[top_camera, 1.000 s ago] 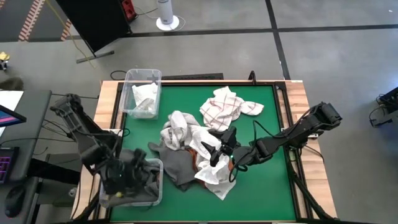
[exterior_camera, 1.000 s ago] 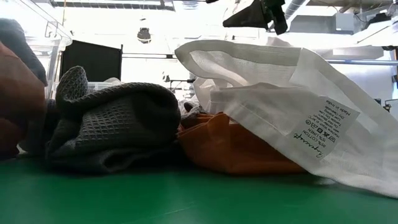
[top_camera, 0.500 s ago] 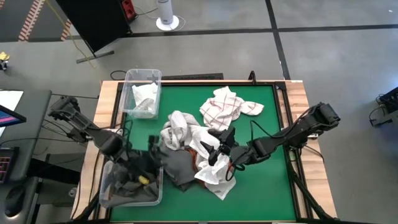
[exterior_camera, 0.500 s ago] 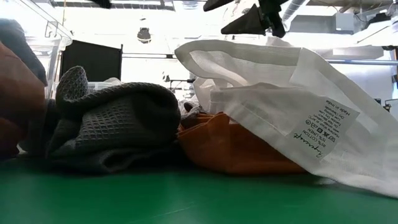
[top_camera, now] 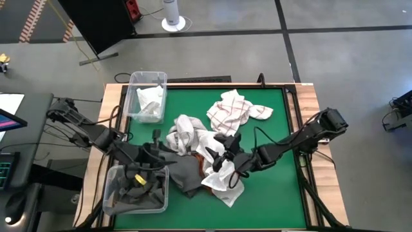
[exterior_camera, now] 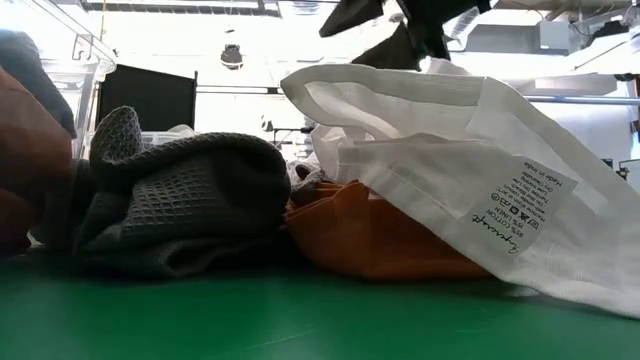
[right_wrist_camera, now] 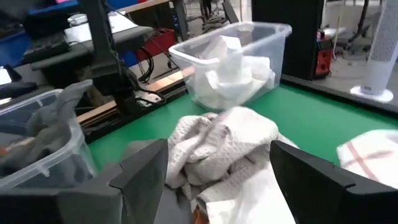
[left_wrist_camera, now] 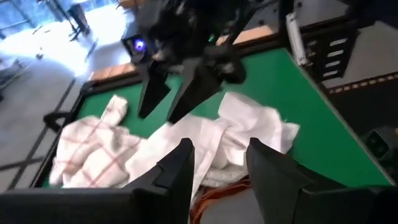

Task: Sort towels by color in basket
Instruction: Put the dark white towel into the top transparent bin

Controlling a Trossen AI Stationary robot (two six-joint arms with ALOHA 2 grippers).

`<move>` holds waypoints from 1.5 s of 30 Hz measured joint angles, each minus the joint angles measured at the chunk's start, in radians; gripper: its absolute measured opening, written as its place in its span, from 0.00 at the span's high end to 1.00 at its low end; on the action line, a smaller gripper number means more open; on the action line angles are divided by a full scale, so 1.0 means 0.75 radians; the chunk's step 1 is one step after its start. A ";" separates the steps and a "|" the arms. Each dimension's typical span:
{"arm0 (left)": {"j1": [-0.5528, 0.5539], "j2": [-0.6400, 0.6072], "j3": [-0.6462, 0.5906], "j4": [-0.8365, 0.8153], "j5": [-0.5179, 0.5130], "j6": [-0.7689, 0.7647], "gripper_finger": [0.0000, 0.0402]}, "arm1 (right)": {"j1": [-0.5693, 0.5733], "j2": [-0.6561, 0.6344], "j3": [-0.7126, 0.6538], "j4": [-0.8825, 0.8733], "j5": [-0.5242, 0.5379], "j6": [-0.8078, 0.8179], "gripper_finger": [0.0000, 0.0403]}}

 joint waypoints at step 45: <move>0.028 -0.339 -0.267 0.010 -0.386 -0.067 0.66 | -0.591 0.724 0.940 -0.907 -1.057 -0.902 0.39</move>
